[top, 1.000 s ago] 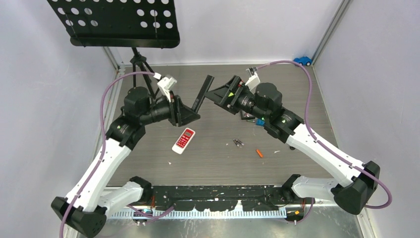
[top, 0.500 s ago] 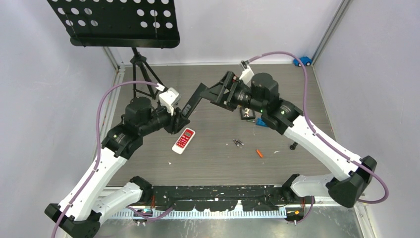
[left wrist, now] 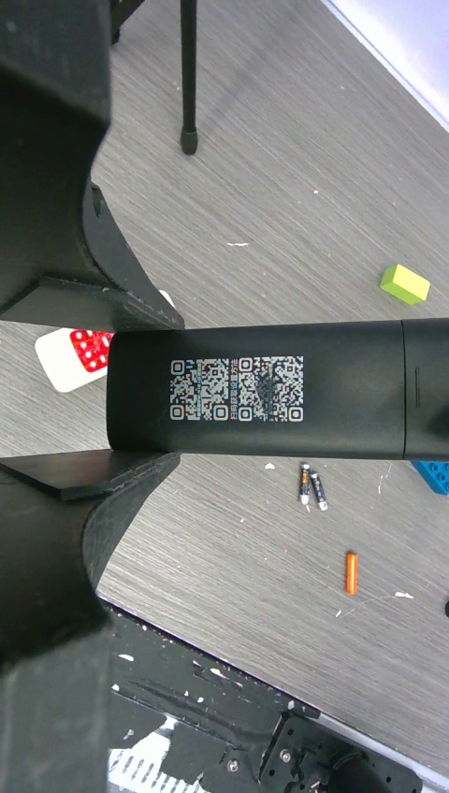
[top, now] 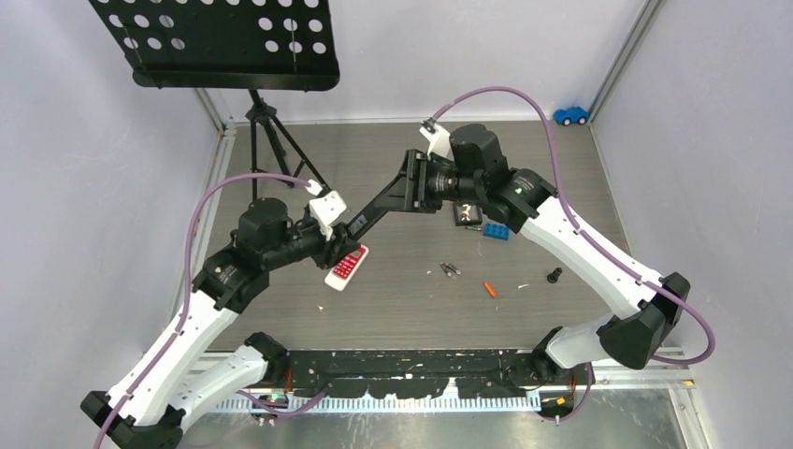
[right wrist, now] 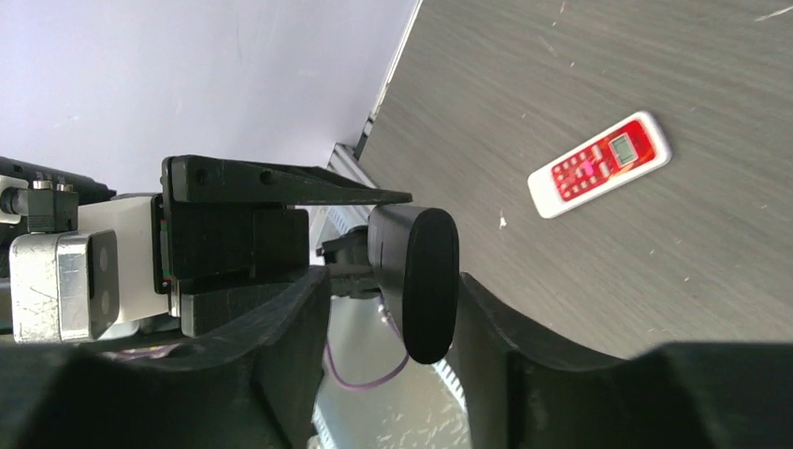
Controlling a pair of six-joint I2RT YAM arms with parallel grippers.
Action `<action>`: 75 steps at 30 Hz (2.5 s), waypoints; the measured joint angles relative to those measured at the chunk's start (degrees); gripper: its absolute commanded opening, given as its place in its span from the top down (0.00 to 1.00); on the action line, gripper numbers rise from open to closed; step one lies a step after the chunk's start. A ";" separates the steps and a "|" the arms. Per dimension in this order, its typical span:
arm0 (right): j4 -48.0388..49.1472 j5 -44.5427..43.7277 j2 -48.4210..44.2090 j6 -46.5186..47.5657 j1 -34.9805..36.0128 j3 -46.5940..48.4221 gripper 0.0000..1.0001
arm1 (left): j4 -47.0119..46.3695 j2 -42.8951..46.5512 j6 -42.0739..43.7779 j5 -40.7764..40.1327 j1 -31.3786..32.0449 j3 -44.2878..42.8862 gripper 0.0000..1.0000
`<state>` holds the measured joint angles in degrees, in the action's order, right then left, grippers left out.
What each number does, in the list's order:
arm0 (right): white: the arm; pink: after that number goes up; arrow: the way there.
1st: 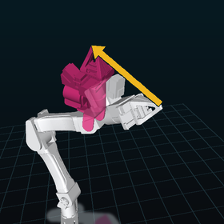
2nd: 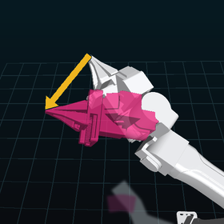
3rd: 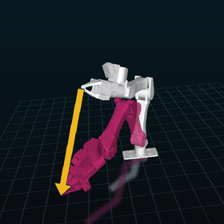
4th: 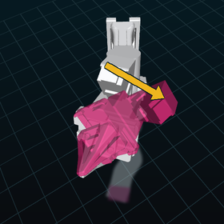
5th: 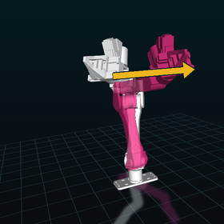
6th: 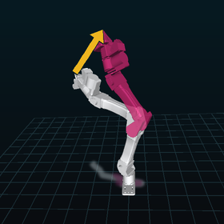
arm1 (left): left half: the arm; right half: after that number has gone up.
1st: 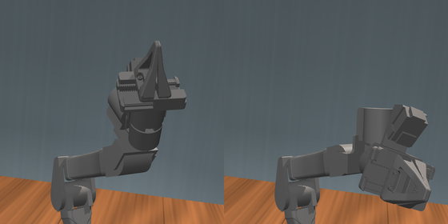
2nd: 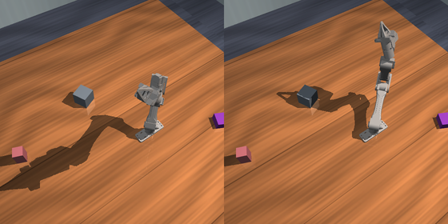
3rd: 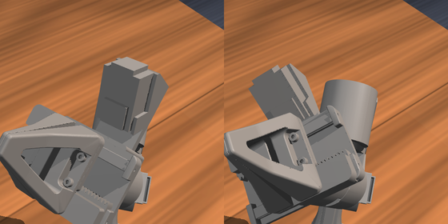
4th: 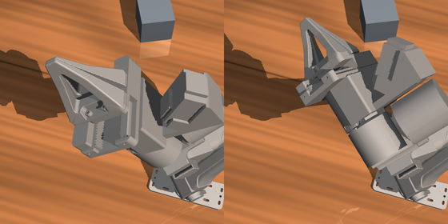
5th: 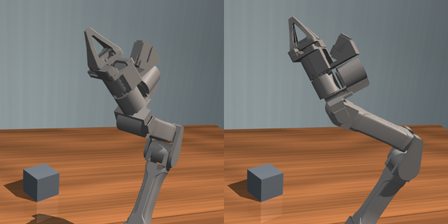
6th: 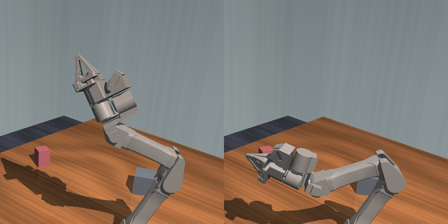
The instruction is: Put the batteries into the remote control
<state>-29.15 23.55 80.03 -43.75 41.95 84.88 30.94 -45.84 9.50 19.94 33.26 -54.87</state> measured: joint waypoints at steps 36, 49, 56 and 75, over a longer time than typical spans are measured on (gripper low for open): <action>46.10 -13.18 -22.95 -14.32 -1.33 -30.60 0.96 | -35.23 -1.81 -56.43 -2.29 0.13 4.76 0.09; 61.46 -13.31 -14.60 -28.20 -1.31 -34.10 0.96 | -66.58 -8.15 -80.35 -2.93 0.04 12.48 0.36; 66.27 -11.37 -14.38 -31.76 -1.31 -34.95 0.96 | -72.76 -8.48 -84.43 -3.52 -0.81 12.90 0.48; 57.94 -8.17 -15.98 -25.94 -1.66 -37.55 0.13 | -70.31 -12.26 -85.07 -2.67 -6.29 14.60 1.00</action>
<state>28.80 15.38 64.05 -69.69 40.29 47.33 -39.38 -58.11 -75.57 17.28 26.96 -40.27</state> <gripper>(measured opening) 0.849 0.199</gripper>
